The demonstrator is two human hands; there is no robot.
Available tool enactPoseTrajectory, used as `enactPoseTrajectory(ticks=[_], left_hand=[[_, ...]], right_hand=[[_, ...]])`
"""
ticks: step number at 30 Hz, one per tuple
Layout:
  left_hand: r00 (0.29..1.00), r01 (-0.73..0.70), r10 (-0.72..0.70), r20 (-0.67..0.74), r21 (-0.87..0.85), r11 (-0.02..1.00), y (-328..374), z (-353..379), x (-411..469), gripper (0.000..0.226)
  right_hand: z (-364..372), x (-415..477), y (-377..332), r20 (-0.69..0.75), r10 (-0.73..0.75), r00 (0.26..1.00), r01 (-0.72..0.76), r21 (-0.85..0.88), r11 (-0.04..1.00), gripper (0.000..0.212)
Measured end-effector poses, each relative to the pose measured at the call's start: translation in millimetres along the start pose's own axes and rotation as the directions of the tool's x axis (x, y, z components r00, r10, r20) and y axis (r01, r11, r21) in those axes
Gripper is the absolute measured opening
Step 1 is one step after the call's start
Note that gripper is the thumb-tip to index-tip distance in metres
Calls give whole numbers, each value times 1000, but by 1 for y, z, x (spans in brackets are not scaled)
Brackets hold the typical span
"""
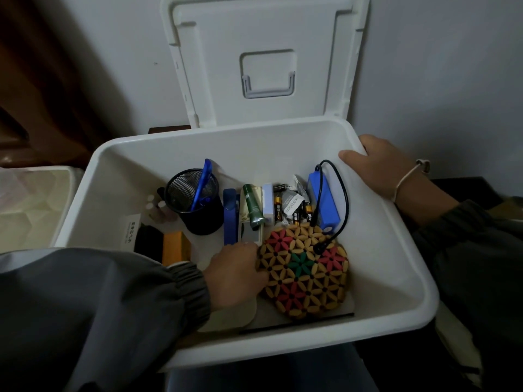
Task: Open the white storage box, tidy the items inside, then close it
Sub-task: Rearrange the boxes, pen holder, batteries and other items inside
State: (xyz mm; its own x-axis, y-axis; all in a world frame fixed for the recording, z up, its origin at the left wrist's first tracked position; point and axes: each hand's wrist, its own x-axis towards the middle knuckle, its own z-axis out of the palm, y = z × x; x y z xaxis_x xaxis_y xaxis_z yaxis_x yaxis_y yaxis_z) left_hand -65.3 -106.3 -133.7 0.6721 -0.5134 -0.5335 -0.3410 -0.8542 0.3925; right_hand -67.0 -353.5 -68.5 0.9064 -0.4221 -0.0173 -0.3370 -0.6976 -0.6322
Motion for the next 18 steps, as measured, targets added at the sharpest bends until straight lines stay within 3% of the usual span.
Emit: enactPoseTrajectory(ticks=[6, 12, 18], left_hand=[[996, 46, -47, 71, 11, 999, 7, 0, 2, 28], [998, 25, -28, 50, 56, 998, 4, 3, 3, 28], [995, 17, -9, 102, -79, 997, -1, 0, 3, 30]], right_hand=[[1, 0, 1, -8, -9, 1000, 9, 10, 1000, 18], [2, 2, 2, -21, -25, 999, 25, 17, 1000, 28], [2, 2, 5, -28, -24, 999, 25, 34, 999, 28]])
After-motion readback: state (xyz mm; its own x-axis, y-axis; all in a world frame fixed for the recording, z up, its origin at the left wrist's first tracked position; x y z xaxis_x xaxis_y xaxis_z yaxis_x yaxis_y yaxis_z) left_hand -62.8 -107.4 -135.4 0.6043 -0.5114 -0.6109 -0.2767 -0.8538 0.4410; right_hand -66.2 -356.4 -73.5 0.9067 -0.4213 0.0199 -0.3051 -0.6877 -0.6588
